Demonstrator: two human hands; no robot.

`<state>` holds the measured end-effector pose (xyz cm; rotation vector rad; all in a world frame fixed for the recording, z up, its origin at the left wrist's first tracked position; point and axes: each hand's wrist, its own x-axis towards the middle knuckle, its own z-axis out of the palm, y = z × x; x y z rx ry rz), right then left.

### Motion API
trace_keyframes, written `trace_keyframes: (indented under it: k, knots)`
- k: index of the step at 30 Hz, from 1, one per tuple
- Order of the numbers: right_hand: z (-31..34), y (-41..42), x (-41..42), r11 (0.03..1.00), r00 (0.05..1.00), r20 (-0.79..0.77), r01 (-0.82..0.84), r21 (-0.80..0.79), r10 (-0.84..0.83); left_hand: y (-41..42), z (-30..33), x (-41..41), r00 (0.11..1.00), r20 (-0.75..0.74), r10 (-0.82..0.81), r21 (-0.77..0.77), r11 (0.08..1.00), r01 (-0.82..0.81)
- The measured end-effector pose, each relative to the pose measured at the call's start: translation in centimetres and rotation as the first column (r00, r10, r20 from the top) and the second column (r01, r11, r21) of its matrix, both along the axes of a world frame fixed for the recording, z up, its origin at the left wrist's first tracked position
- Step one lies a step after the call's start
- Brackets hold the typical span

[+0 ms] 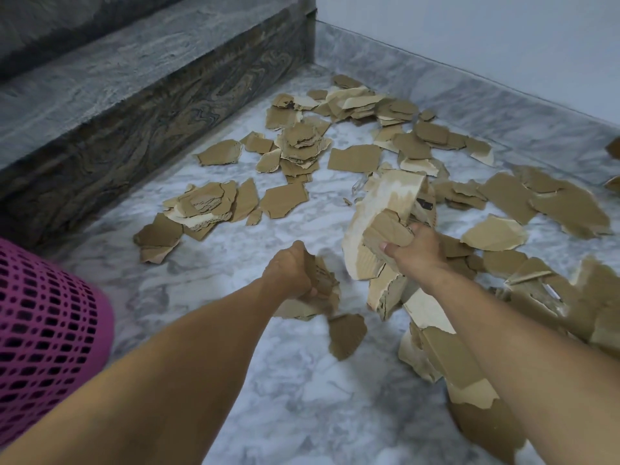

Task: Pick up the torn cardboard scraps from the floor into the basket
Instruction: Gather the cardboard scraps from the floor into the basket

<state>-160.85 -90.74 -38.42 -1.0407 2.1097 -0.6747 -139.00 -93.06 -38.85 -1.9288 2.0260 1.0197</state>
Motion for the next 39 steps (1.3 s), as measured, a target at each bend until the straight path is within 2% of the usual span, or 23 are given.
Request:
trace_keyframes:
  k: [5,11,17,23,29,33,35,39]
  knots:
    - [4.3,-0.5,1.9,0.999,0.999,0.032,-0.030,-0.036,0.031,-0.7,4.7,2.3,0.998,-0.024,0.065,-0.059,0.996,-0.066]
    - [11.8,-1.0,5.5,0.988,0.992,0.069,-0.101,-0.115,0.109,-0.3,14.2,6.4,0.989,-0.027,0.147,-0.188,0.971,-0.149]
    - [21.1,-0.4,11.8,0.957,0.974,0.103,-0.175,-0.232,0.203,2.2,24.6,12.7,0.988,0.042,0.151,-0.299,0.945,-0.132]
    - [28.9,0.4,20.2,0.912,0.938,0.136,-0.264,-0.314,0.319,5.8,32.9,21.2,0.952,0.060,0.302,-0.418,0.873,-0.250]
    - [32.6,1.3,31.3,0.871,0.866,0.243,-0.341,-0.354,0.438,10.4,35.8,30.6,0.896,0.095,0.434,-0.451,0.821,-0.350]
    - [31.6,0.9,38.7,0.830,0.796,0.292,-0.415,-0.373,0.530,12.3,35.3,35.9,0.834,0.109,0.541,-0.432,0.781,-0.450]
    - [31.5,2.2,41.9,0.814,0.783,0.275,-0.452,-0.365,0.558,13.0,34.5,37.9,0.818,0.086,0.569,-0.428,0.762,-0.486]
    - [29.6,3.6,46.4,0.803,0.813,0.134,-0.508,-0.311,0.566,14.0,31.9,40.4,0.777,0.019,0.630,-0.413,0.712,-0.567]
